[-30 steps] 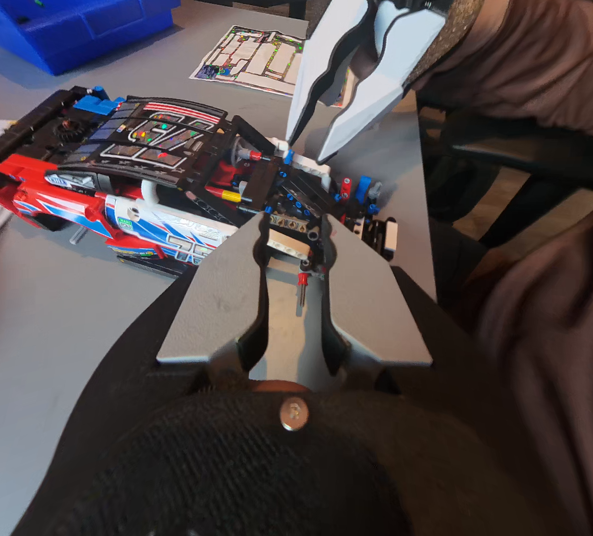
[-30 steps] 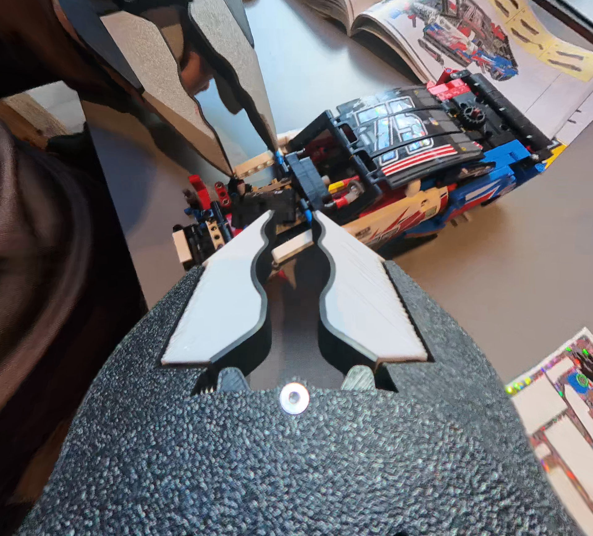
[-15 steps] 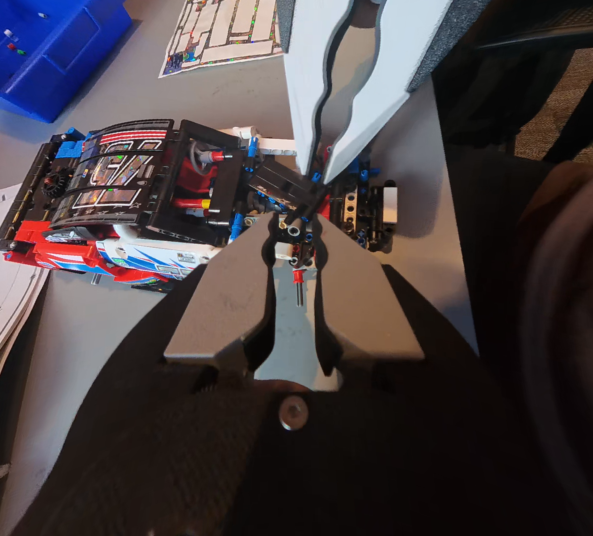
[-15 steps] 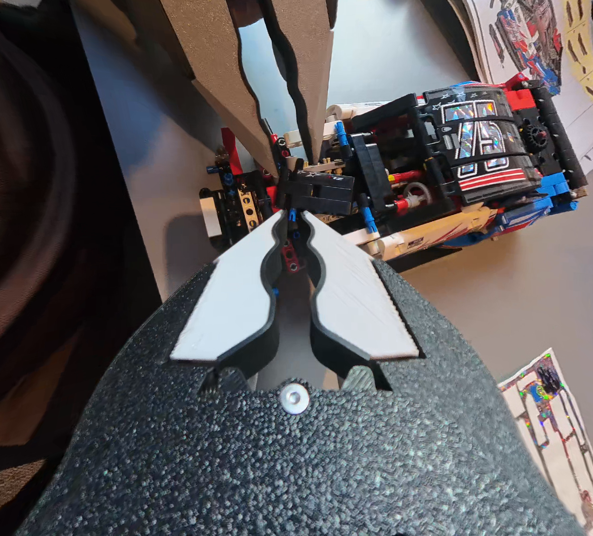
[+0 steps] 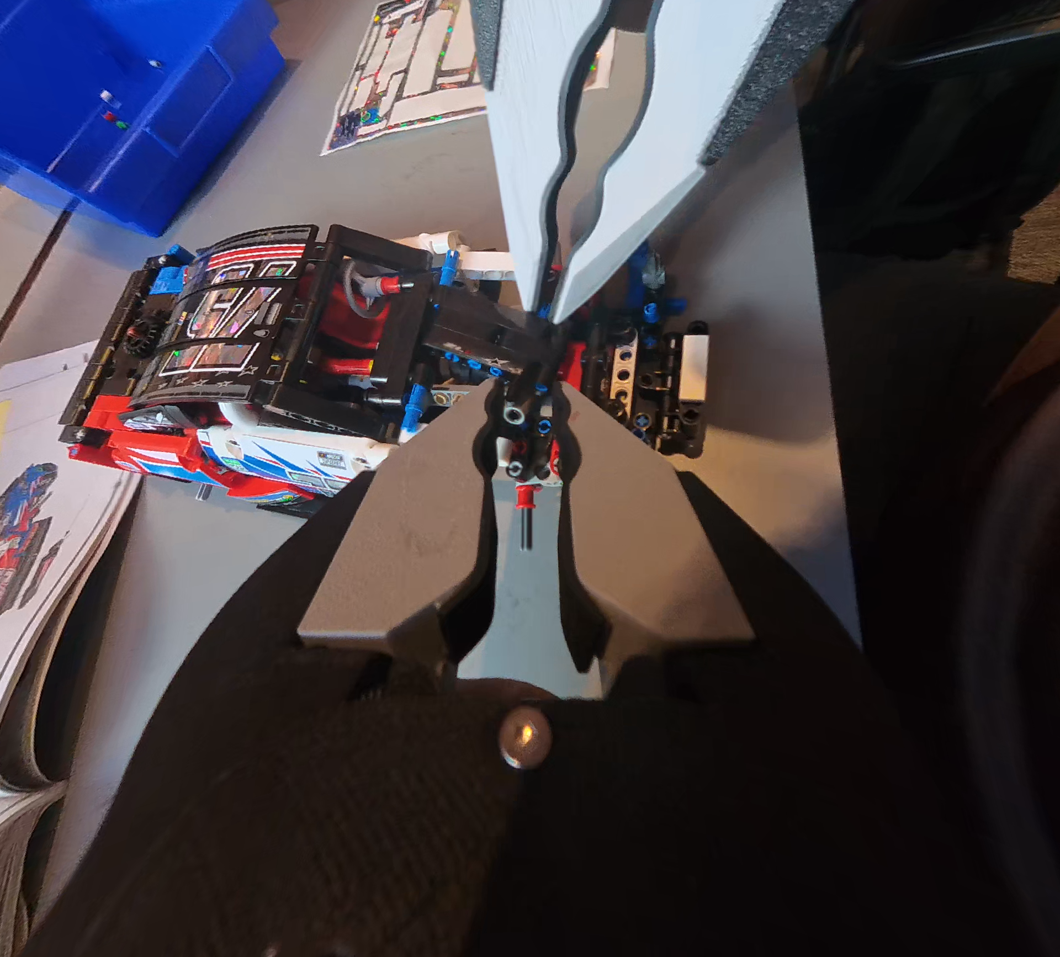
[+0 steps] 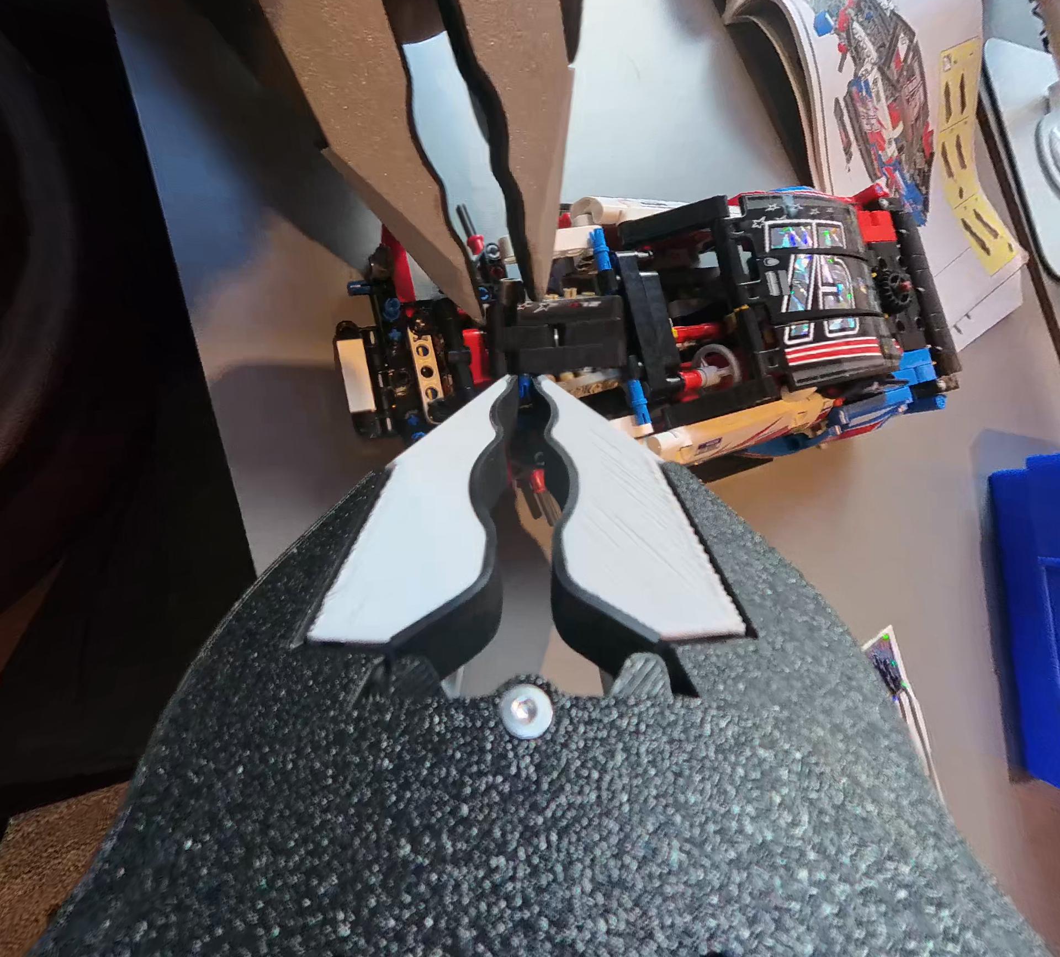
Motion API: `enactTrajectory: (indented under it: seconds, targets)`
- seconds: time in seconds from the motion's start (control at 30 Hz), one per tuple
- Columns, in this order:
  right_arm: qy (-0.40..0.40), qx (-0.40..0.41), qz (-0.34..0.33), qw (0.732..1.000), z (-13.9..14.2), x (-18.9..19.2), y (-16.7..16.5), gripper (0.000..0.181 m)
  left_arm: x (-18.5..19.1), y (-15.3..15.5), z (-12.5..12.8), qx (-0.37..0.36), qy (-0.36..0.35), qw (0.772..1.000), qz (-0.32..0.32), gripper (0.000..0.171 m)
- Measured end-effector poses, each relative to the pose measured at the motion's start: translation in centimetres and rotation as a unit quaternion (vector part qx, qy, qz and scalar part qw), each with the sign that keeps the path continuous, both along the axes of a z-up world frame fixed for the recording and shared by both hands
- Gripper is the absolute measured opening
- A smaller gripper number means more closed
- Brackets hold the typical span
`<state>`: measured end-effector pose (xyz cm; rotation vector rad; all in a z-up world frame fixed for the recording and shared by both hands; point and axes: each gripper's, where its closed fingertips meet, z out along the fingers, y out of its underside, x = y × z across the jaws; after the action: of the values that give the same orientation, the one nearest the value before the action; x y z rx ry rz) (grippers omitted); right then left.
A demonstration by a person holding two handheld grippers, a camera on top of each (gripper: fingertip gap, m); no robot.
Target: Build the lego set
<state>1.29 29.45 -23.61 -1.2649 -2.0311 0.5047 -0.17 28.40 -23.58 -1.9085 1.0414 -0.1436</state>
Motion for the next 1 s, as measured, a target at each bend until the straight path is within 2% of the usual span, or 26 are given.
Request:
enactTrajectory:
  seconds: [0.17,0.37,0.5,1.0]
  targets:
    - [0.002,-0.043,0.004,0.999,-0.06,-0.15,-0.07,0.005,-0.13,0.13,-0.01,0.001,-0.01,1.0,0.015,0.015]
    - [-0.012,-0.114,0.014,0.993,0.13,-0.1,-0.23,0.005,-0.34,0.41,-0.12,0.026,0.026,0.999,0.017,0.017]
    - [-0.026,-0.147,0.027,0.988,0.43,0.11,-0.21,0.004,-0.62,0.51,0.39,0.035,0.014,0.999,0.023,0.029]
    - [-0.057,-0.13,0.066,0.988,0.1,-0.34,0.12,0.004,-0.29,0.59,-0.02,0.034,0.02,0.999,0.015,0.019]
